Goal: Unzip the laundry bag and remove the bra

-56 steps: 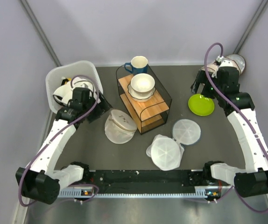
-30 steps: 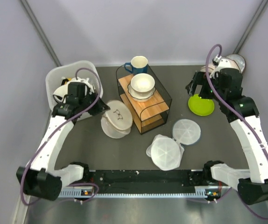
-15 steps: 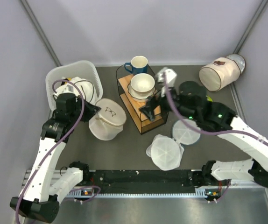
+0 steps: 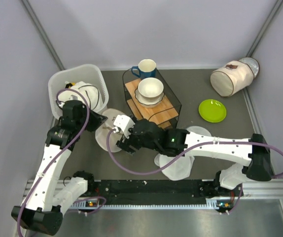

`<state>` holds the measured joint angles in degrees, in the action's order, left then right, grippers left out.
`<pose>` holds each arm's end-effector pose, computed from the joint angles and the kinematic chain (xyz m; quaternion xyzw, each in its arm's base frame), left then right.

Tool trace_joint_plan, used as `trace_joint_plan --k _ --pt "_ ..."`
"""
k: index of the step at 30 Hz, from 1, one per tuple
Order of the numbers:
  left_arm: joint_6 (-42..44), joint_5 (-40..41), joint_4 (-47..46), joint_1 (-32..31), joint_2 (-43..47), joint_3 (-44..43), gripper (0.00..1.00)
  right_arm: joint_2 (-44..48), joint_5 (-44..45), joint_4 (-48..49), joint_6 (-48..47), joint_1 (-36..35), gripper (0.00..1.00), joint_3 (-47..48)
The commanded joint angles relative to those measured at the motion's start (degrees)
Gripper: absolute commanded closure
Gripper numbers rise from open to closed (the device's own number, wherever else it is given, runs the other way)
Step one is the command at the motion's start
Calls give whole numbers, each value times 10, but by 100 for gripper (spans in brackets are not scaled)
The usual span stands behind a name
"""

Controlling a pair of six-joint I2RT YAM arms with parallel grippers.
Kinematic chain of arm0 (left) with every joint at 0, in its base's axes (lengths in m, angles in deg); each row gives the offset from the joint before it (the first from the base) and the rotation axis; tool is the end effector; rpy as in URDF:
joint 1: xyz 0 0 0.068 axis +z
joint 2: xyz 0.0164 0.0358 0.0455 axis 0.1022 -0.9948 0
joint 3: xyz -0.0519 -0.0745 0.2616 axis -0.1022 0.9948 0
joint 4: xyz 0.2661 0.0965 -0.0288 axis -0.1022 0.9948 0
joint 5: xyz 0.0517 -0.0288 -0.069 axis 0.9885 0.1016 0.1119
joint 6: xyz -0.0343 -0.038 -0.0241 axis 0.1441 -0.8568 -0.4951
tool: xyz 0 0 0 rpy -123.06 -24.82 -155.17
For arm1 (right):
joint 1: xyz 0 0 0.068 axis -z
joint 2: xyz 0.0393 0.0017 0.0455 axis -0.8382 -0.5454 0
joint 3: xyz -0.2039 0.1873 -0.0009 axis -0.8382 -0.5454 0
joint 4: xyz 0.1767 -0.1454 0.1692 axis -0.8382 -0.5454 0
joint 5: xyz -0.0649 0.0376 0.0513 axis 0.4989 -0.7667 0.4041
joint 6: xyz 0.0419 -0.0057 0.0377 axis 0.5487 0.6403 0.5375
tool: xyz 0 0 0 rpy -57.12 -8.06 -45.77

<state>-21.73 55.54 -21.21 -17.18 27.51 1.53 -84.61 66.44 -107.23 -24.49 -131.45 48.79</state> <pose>0.1929 -0.0418 0.3453 -0.3370 0.8259 -0.2856 0.3504 0.1066 0.3525 0.3349 -0.5088 0.6924 0.2082 0.4672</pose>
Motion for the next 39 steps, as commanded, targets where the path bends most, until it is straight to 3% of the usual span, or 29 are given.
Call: trace_joint_plan --k 1,6,12,13,15,16,18,19,22,23,24,30,36,39 --pt "-11 -5 -16 -1 13 -32 100 -7 39 138 -29 -6 25 -4" --pt "-9 5 0 -1 18 -41 100 -48 61 197 -47 -6 32 -3" --pt "-20 0 14 -1 18 -45 100 -93 61 228 -67 -6 52 6" --pt "-22 -3 13 -1 18 -46 100 -94 64 231 -70 -6 66 6" --pt "-26 -9 15 -1 17 -46 100 -88 73 239 -73 -7 82 3" --pt "-25 -8 17 -1 18 -46 100 -84 79 249 -77 -6 100 -1" --pt "-15 13 18 2 18 -47 100 -67 93 261 -101 -6 100 -14" --pt "-4 23 28 8 16 -53 95 -60 95 283 -119 -6 100 -21" --pt "39 1 26 27 4 -74 38 -29 80 350 -218 -4 100 -81" --pt "59 -9 27 30 1 -79 13 -20 43 392 -243 -1 100 -100" --pt "69 -22 29 37 -4 -93 4 -8 19 414 -281 5 100 -137" --pt "132 -128 52 62 -37 -108 1 76 -193 451 -238 107 100 -216" --pt "107 -300 -31 76 -42 -3 1 84 -245 441 -253 124 100 -223" --pt "104 -332 -35 76 -53 22 1 80 -260 436 -252 124 100 -220"
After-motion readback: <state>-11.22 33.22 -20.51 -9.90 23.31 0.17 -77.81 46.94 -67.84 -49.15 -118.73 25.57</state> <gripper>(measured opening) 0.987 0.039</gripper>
